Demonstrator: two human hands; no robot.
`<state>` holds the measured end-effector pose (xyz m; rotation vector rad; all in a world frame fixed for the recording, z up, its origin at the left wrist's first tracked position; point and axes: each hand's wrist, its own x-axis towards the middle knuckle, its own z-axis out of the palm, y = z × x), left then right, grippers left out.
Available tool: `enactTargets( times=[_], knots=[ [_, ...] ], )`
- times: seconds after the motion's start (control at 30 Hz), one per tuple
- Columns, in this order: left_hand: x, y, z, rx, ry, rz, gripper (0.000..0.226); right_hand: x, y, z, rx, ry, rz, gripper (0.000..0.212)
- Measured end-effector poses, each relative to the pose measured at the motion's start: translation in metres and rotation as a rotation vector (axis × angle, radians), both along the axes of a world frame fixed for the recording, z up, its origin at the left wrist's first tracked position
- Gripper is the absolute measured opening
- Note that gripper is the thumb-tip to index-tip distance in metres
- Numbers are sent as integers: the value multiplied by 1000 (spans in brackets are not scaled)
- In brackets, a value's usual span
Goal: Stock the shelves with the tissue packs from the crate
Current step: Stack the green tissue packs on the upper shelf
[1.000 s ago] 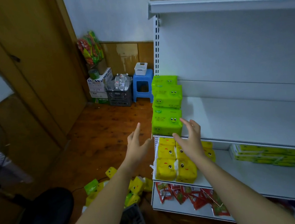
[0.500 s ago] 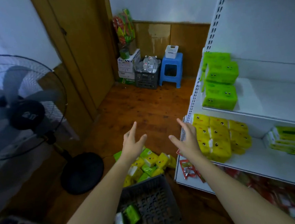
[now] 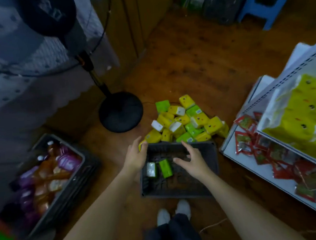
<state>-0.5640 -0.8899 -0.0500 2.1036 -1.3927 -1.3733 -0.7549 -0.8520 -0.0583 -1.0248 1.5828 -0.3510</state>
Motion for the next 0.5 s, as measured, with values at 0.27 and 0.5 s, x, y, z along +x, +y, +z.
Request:
enactTargets(
  times=[0.27,0.5],
  knots=[
    [-6,-2,-214,183,-15,-120,50,6,13,-217,216,24,-78,74],
    [-15,6,-403,310,-60,-272,49,16,29,-403,392,-49,-284,72]
  ],
)
